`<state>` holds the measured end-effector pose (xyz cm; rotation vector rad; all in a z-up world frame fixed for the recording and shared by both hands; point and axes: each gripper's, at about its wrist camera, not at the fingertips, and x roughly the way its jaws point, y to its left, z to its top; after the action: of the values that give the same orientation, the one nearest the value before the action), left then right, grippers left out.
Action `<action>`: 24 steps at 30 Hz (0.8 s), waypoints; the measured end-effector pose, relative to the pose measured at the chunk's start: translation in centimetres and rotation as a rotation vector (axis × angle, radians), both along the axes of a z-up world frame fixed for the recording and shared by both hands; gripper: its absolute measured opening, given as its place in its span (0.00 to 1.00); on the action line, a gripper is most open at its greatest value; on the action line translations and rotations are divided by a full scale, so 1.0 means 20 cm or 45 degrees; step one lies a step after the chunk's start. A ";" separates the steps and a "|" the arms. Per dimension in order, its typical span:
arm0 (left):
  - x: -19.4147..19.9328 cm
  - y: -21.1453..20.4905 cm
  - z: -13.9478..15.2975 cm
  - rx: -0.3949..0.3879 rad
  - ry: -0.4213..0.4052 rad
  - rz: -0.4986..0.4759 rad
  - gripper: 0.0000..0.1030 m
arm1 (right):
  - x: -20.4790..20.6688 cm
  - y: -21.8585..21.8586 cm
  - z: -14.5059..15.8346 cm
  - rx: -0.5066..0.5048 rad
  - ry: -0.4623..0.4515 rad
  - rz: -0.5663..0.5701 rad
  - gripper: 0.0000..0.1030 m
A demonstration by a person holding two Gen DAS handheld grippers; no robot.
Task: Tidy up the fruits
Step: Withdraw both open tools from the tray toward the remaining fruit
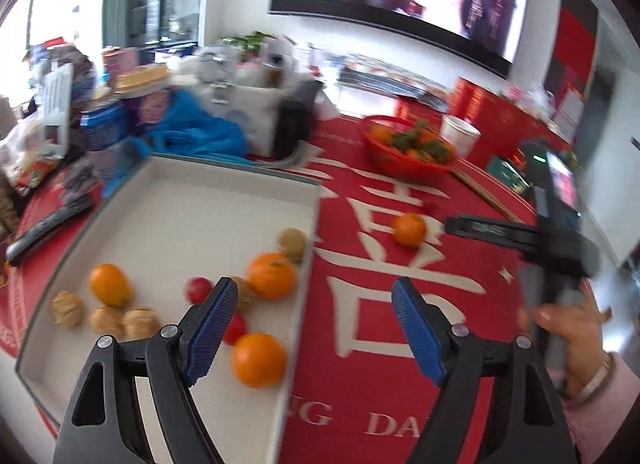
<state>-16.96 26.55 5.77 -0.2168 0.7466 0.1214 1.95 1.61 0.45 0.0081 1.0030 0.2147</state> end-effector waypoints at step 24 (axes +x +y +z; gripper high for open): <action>0.16 -0.29 -0.09 0.119 0.088 -0.160 0.80 | -0.13 -0.04 0.01 -0.002 -0.109 0.115 0.17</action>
<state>-13.73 20.77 4.05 -0.0764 0.8196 0.0443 -0.72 0.86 0.70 -0.0481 0.9193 0.2947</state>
